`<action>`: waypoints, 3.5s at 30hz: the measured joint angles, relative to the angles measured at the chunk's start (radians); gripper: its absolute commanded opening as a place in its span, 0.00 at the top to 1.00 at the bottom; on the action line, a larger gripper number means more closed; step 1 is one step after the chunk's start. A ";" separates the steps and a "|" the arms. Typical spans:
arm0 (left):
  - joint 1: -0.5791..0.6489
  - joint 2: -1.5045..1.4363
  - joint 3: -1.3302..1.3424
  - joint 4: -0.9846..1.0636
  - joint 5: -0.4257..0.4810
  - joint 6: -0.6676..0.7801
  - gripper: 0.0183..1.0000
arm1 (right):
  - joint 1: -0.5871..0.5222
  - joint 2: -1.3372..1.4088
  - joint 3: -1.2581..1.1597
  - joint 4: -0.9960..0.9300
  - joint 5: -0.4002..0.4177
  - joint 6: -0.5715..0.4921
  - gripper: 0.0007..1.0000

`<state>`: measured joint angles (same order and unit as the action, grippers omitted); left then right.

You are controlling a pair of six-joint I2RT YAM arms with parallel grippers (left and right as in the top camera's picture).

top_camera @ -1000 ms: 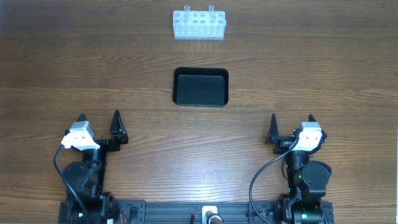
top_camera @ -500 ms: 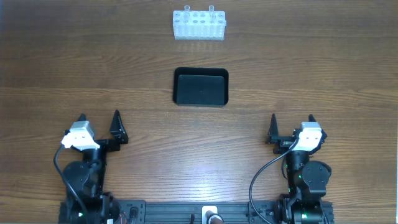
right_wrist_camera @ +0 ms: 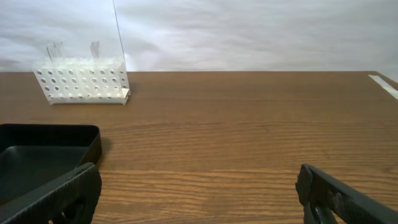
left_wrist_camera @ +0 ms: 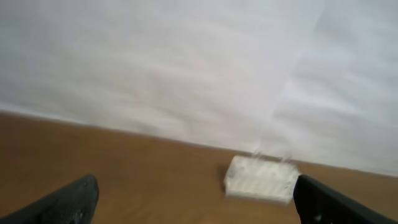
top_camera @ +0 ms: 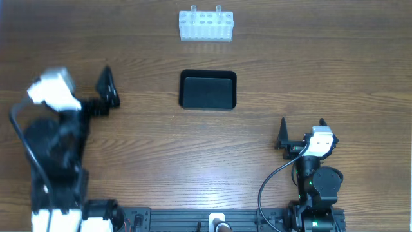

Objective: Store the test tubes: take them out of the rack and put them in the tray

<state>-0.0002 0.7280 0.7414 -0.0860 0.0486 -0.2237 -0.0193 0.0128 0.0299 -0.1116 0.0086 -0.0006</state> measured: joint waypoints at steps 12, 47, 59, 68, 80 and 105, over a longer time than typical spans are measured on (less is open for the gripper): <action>-0.198 0.605 0.539 -0.150 -0.013 -0.004 0.00 | 0.000 0.000 0.000 0.000 0.000 0.000 0.01; -0.338 1.611 1.333 -0.385 -0.060 -0.026 0.02 | 0.000 0.000 0.000 0.000 0.000 0.000 0.01; -0.353 1.632 1.333 -0.385 -0.064 0.000 0.17 | 0.000 0.000 0.000 0.000 0.000 0.000 0.01; -0.365 1.653 1.337 -0.381 -0.075 0.000 0.43 | 0.000 0.000 0.000 0.000 0.000 0.000 0.01; -0.381 1.656 1.338 -0.382 -0.075 0.003 0.70 | 0.000 0.000 0.000 0.000 0.000 0.000 0.01; -0.381 1.656 1.405 -0.404 -0.113 0.004 0.93 | 0.000 0.000 0.000 0.000 0.000 0.000 0.01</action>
<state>-0.3809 2.3844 2.1460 -0.4900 -0.0647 -0.2199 -0.0193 0.0128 0.0299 -0.1120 0.0090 -0.0002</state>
